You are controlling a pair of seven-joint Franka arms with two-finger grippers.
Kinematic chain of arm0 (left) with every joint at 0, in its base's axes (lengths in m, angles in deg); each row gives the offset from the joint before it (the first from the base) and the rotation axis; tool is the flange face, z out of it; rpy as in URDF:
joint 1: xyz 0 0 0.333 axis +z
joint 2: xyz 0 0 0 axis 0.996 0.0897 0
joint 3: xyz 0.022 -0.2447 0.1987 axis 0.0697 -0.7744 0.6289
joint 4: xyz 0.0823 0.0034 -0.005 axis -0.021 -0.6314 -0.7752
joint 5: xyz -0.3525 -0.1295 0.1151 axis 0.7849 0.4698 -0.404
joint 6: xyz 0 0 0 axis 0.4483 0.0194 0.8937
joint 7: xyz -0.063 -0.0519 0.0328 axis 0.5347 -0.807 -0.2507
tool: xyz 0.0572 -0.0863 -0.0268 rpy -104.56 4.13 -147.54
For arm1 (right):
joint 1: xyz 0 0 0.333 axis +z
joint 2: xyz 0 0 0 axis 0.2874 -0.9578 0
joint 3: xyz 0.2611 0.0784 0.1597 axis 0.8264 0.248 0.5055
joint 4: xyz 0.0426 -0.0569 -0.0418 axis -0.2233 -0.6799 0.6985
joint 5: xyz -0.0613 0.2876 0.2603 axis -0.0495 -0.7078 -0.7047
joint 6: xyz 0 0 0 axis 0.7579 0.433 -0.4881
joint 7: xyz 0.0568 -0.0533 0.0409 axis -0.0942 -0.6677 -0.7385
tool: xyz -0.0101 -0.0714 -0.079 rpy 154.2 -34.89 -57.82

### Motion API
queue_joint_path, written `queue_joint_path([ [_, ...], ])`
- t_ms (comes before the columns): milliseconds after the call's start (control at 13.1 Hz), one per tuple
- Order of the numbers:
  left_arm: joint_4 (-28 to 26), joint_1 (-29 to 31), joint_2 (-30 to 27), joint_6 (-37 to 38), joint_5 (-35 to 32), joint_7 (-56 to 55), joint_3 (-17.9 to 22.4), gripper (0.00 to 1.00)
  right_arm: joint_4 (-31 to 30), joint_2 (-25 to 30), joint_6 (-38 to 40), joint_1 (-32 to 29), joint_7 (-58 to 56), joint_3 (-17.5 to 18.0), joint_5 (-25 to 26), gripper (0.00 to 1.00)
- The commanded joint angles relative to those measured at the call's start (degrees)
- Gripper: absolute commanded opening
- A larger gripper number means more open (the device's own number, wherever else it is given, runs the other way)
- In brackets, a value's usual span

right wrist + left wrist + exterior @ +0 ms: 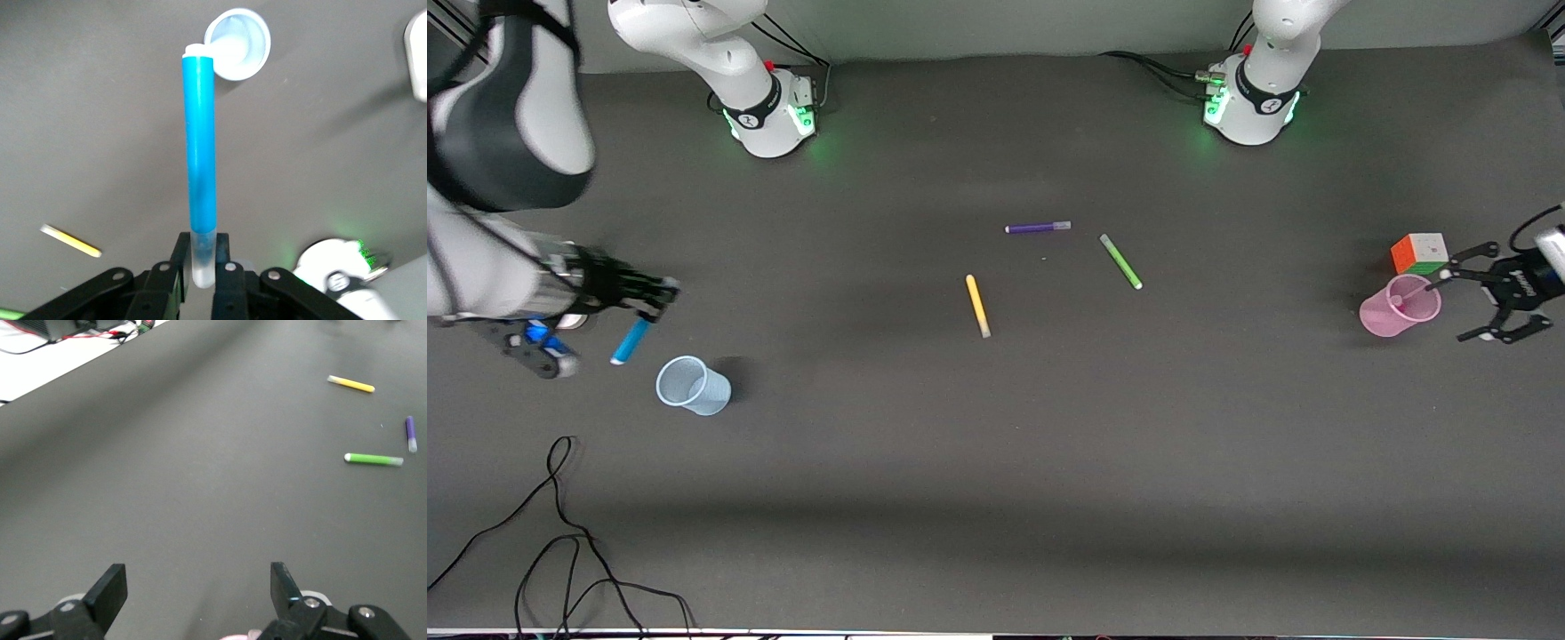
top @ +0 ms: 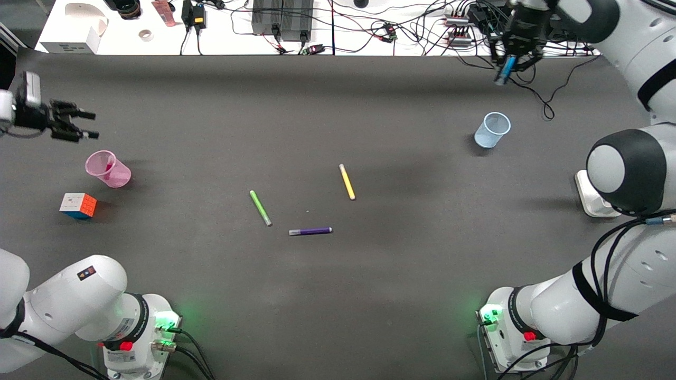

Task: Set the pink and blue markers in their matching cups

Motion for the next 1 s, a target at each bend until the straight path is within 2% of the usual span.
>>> queue_joint_path([
  [0, 4.6, -6.3, -7.8, 3.1, -8.7, -21.3, 0.4, 0.96, -1.2, 0.2, 1.7, 0.3, -13.4, -3.8, 0.5, 0.00],
  [153, 7.3, -12.2, -13.0, 4.1, -16.7, -38.4, 0.3, 0.98, -1.1, -0.6, 2.0, -0.2, -19.4, -4.7, 0.5, 0.00],
  [459, 7.7, -26.6, -20.1, 4.6, -31.0, -67.7, 0.2, 0.98, -0.7, -3.8, 4.4, -2.7, -28.5, -4.7, 0.4, 0.00],
  [766, 10.0, -37.1, -20.7, 7.5, -41.4, -90.0, -0.7, 0.98, -0.3, -8.9, 5.2, -5.2, -35.8, -4.7, 0.1, 0.00],
  [919, 11.9, -38.0, -20.1, 10.1, -45.3, -99.1, -4.2, 0.98, 0.1, -12.2, 5.2, -6.2, -39.5, -4.7, -0.3, 0.00],
])
